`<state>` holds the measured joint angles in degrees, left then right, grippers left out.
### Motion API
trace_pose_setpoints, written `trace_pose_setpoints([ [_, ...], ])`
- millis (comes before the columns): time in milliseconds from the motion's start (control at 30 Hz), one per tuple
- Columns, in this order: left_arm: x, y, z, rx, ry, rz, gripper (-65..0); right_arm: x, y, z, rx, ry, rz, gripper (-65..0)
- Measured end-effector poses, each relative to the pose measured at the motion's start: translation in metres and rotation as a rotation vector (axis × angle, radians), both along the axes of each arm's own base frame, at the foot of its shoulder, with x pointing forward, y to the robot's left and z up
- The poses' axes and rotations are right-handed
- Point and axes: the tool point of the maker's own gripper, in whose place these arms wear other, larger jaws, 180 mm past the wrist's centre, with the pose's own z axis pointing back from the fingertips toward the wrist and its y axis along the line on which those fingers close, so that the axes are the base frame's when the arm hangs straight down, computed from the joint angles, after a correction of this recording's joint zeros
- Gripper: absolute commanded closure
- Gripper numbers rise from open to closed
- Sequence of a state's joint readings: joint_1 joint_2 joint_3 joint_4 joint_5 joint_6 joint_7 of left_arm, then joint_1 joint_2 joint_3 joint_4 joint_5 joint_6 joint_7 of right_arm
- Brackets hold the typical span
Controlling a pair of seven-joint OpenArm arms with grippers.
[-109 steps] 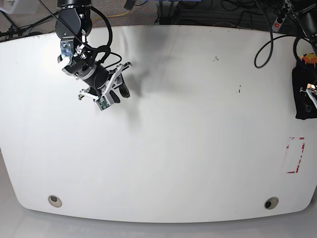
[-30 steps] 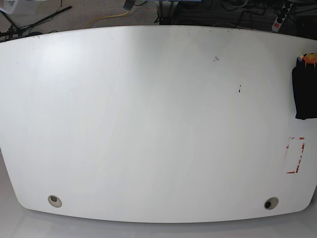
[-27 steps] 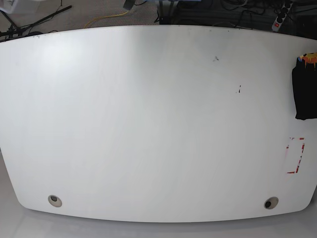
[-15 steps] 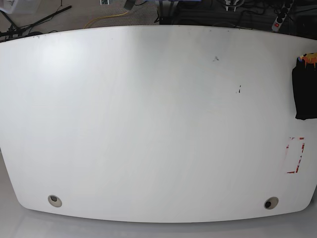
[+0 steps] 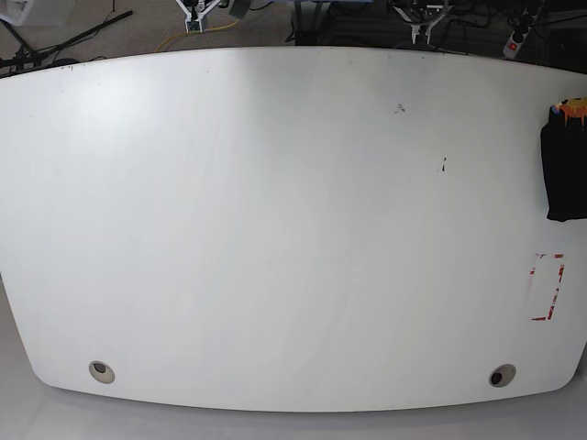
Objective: Fold the T-shirt properly
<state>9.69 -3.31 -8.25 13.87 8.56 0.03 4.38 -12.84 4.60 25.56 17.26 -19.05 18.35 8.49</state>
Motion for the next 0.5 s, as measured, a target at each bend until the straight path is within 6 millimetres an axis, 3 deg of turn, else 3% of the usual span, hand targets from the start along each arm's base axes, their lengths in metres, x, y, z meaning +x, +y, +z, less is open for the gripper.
trace_pose_setpoints([
  [500, 0.0030, -0.0071, -0.0015, -0.013, 0.007, 0.008, -39.4, 0.0058, 0.0023, -0.0003, 0.004, -0.009, 0.000, -19.2],
])
